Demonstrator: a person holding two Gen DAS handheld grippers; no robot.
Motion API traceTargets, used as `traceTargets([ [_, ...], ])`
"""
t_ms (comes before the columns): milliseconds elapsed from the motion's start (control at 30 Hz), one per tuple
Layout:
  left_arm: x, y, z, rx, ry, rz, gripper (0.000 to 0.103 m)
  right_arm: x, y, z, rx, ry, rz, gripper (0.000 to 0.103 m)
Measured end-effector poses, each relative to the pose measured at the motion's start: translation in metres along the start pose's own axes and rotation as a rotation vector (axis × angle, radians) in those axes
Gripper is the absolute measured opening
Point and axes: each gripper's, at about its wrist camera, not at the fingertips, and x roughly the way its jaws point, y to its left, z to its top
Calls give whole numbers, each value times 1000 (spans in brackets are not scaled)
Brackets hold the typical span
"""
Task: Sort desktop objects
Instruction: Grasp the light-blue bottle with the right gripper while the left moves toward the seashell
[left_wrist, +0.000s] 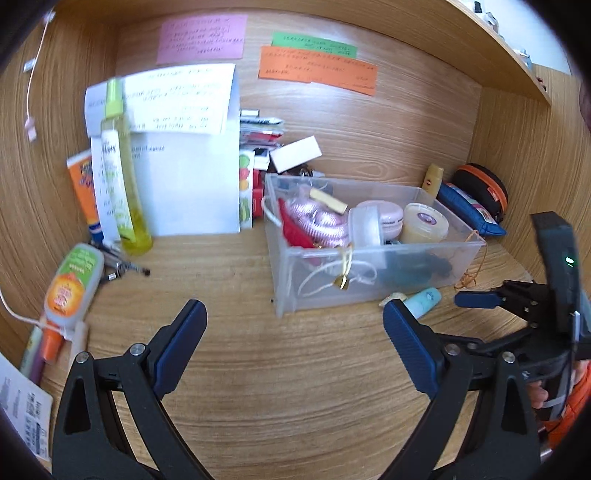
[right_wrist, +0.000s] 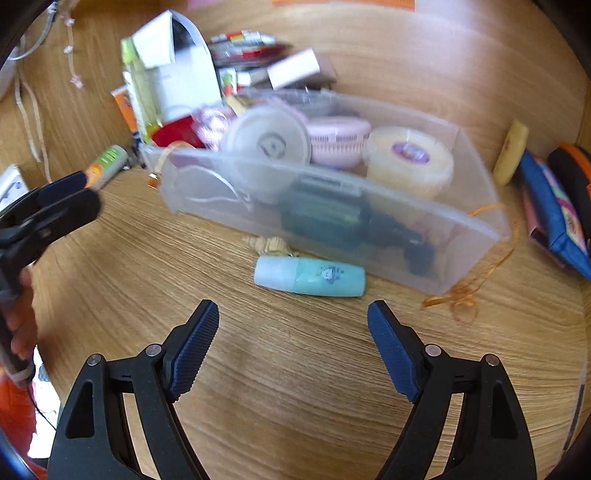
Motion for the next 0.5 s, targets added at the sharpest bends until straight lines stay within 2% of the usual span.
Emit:
traceTargets([
  [133, 9, 4, -4, -21, 22, -44, 97, 16, -1, 8, 33, 48, -9, 80],
  [367, 19, 3, -6, -24, 60, -93, 97, 26, 3, 14, 34, 44, -92, 81],
  [433, 21, 3, -5, -29, 70, -104, 97, 25, 6, 13, 20, 33, -99, 78],
  [500, 21, 1, -6, -28, 72, -98, 97, 23, 5, 13, 19, 21, -100, 71],
])
